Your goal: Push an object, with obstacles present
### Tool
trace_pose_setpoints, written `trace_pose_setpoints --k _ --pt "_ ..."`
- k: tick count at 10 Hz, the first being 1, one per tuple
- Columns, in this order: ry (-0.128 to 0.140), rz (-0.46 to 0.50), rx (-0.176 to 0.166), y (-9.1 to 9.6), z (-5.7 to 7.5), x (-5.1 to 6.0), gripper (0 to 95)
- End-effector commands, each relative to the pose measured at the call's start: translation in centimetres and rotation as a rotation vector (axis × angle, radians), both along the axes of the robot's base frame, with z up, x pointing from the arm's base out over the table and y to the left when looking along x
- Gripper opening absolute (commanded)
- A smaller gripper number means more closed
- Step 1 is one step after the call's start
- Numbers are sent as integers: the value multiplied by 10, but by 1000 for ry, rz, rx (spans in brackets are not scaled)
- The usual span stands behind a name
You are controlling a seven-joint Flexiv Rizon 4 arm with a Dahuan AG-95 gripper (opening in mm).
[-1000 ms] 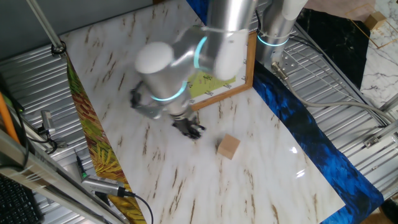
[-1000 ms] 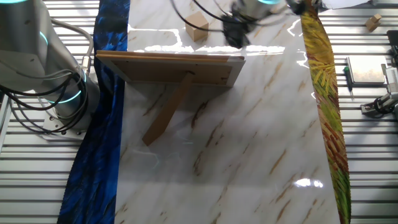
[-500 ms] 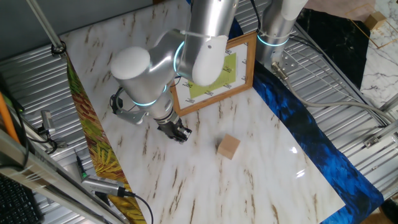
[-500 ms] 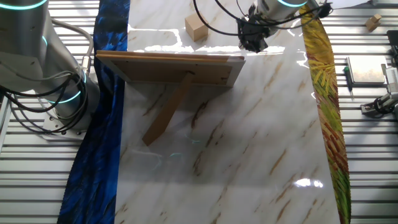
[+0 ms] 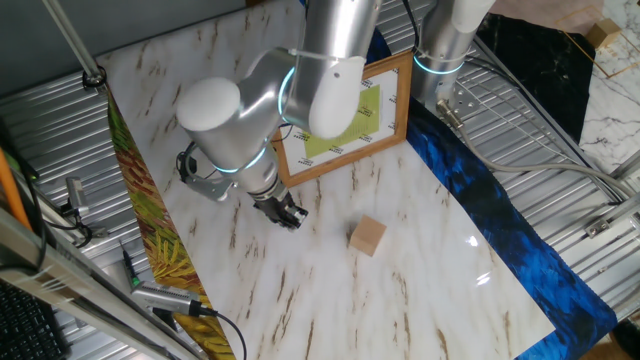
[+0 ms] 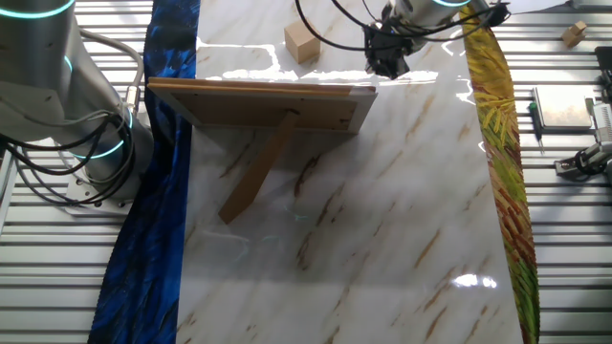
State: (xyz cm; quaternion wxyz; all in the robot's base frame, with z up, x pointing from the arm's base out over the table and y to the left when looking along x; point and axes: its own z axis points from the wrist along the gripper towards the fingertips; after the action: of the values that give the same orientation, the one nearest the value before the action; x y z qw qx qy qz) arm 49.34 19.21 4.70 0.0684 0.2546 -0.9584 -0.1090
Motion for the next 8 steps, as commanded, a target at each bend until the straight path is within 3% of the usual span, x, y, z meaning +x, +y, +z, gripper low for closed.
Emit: trace_pose_setpoints --k 1,2,6,8 --pt "-9 46 -10 -14 3 15 0" --pt "-12 65 -6 -29 4 35 0" --pt "-18 169 3 -85 9 88 0" --pt "-20 163 2 -92 13 93 0"
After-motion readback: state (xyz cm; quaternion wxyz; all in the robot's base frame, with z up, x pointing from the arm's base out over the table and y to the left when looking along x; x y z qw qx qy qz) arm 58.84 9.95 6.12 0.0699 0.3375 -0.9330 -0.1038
